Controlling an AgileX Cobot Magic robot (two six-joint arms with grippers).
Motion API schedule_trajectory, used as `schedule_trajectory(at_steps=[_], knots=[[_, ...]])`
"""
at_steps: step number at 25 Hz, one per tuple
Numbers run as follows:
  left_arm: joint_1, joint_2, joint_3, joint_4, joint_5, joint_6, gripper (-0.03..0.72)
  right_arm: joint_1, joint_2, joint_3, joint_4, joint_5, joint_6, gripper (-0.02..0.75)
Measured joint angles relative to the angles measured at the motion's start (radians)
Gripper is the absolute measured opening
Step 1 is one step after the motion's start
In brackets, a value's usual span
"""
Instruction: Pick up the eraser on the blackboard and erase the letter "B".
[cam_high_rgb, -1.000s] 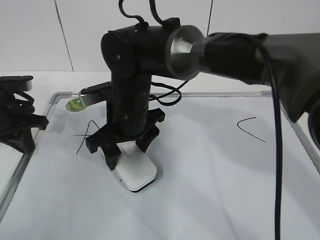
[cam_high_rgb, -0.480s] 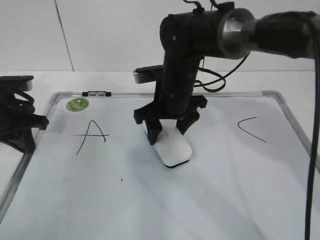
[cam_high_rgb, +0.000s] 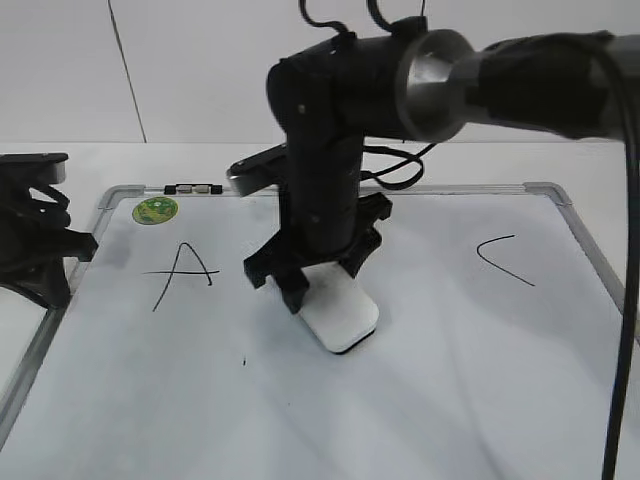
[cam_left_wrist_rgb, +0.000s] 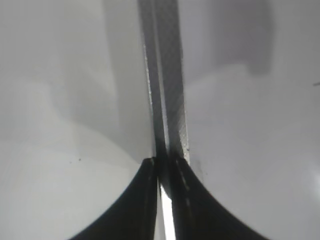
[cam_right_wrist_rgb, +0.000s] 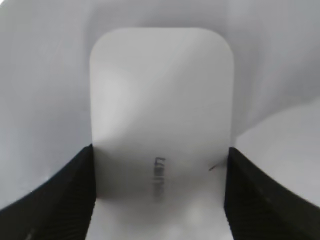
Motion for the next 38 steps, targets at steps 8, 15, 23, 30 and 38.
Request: schedule_trajectory(at_steps=[8,15,23,30,38], knots=[[0.000,0.000,0.000,0.000,0.003,0.000,0.057,0.185,-0.004,0.006,0.111,0.025,-0.025,0.534],[0.000,0.000,0.000,0.002,0.007,0.002,0.057,0.298,-0.004,0.008,0.139,0.031,-0.049,0.534],[0.000,0.000,0.000,0.003,0.013,0.004,0.059,0.261,-0.004,0.008,0.164,0.032,-0.055,0.534],[0.000,0.000,0.000,0.003,0.011,0.004,0.062,0.072,-0.004,0.008,0.177,0.042,-0.053,0.534],[0.000,0.000,0.000,0.005,0.011,0.005,0.064,-0.140,-0.004,0.008,0.177,0.042,-0.042,0.533]])
